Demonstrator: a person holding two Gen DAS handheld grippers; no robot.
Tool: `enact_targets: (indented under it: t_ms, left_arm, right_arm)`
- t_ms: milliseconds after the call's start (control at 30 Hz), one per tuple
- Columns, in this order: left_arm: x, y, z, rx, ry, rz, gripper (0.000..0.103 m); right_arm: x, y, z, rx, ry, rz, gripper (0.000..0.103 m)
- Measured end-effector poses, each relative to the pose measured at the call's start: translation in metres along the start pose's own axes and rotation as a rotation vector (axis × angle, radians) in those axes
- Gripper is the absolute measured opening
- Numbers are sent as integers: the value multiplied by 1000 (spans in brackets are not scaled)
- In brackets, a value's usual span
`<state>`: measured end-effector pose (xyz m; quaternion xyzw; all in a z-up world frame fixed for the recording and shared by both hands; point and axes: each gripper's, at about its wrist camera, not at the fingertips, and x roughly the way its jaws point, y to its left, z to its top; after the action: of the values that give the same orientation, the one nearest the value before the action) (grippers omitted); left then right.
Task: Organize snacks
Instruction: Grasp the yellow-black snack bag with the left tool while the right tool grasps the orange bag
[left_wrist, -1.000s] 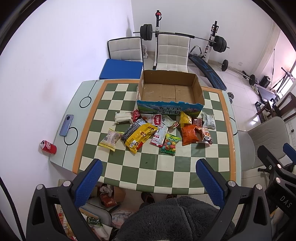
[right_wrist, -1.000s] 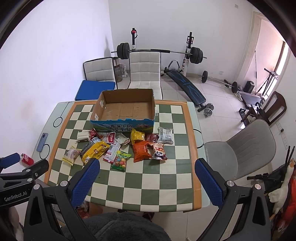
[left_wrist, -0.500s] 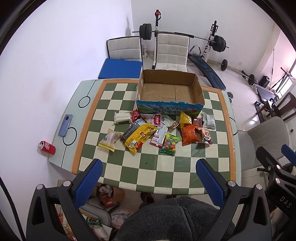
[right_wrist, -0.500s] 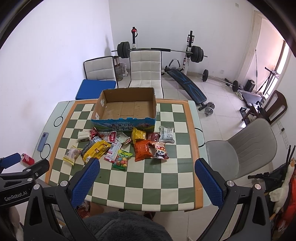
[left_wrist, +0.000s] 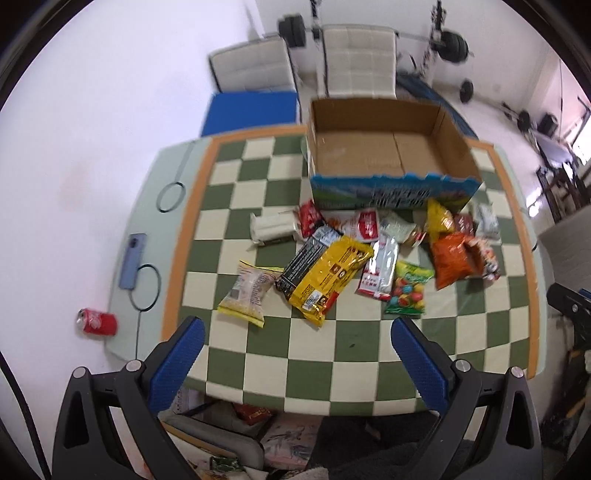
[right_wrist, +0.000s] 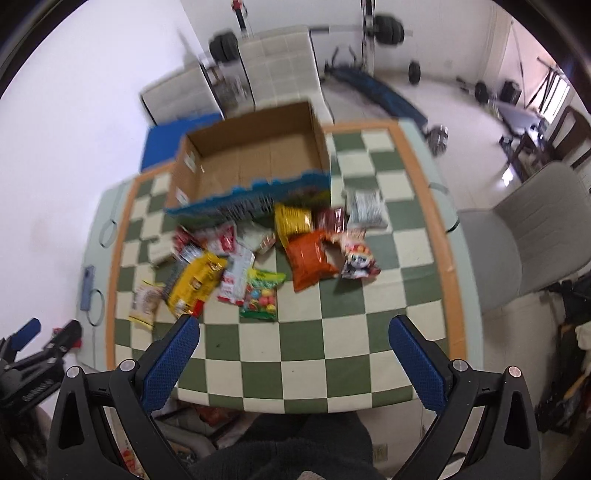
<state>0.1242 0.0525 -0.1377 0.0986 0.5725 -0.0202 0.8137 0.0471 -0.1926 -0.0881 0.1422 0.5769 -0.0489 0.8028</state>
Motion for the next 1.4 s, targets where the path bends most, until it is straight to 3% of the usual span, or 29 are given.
enact_targets:
  t_ms: [133,400,667,733,833,1000,1067,1233,1400]
  left_arm:
    - [62,-5,22,79,90,-16,103]
    - [181,-33,50,312,245,31,103]
    - [265,-46,59,454,405,22,103]
    - [278,-48,60,458,459,-47,103]
    - [297,-52,56,488,517,-58,103]
    - [298,-43,54,344,508,-93,97]
    - [287,-35,50,248,506,-114,91]
    - [277,-18,27,-9,579,-161,90]
    - [282,-14,11,-70,569,-149,91]
  right_arm:
    - [75,0,18,19,127,-4,103]
    - [188,-2,49,-11,286,-7,103]
    - [261,2,76,-62,412,1,103]
    - [274,4,79,-73,431,1,103]
    - [287,4,83,-65,456,14,103]
    - [300,1,87,-51,473,16,103]
    - [303,-3,89,-31,470,28,103]
    - [312,-13,89,10,469,27,103]
    - [324,-17,89,12,475,5,98]
